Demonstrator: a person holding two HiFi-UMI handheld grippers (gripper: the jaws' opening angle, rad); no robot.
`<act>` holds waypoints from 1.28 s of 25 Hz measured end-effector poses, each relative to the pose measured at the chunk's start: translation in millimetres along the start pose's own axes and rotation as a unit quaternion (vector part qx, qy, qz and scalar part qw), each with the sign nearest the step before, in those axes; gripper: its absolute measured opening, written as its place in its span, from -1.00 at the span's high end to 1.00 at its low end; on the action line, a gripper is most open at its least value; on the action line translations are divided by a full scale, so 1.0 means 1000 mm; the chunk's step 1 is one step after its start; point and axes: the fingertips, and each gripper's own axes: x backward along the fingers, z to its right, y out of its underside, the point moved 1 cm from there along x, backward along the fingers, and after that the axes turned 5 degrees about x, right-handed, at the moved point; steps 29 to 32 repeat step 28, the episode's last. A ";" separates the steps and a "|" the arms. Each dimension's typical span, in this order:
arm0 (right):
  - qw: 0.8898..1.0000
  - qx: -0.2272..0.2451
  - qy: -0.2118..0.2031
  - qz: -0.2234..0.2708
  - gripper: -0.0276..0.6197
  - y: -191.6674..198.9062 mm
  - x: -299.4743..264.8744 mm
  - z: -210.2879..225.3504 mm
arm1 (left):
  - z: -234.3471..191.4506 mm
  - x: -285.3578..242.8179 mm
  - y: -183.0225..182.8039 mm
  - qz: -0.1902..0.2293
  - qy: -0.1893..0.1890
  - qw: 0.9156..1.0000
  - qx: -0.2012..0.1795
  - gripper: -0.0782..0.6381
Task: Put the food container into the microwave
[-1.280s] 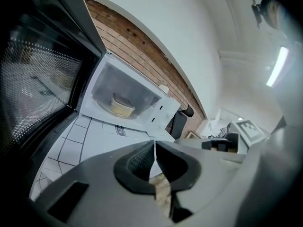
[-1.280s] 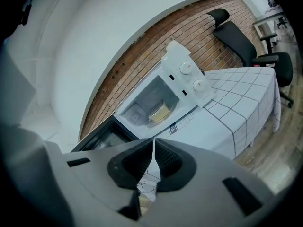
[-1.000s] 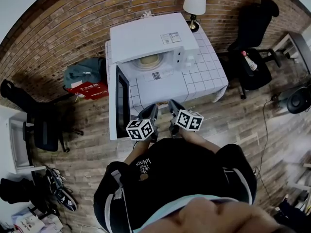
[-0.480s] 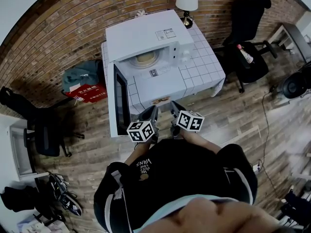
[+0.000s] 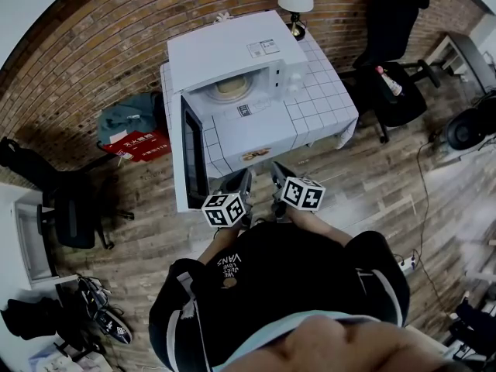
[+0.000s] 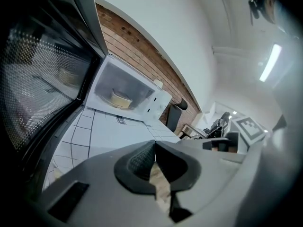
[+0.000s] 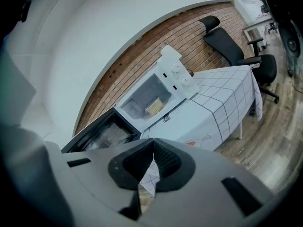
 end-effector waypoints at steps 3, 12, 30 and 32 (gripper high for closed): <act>1.000 0.008 0.005 -0.001 0.90 0.002 0.003 -0.001 | 0.000 0.003 0.001 0.002 0.001 1.000 0.001 0.75; 1.000 0.022 0.007 -0.006 0.90 0.004 0.005 -0.003 | 0.000 0.006 0.004 0.008 -0.001 1.000 0.007 0.75; 1.000 0.028 0.007 -0.007 0.90 0.001 0.004 0.000 | 0.001 0.004 0.004 0.013 -0.005 1.000 0.013 0.75; 1.000 0.028 0.007 -0.007 0.90 0.001 0.004 0.000 | 0.001 0.004 0.004 0.013 -0.005 1.000 0.013 0.75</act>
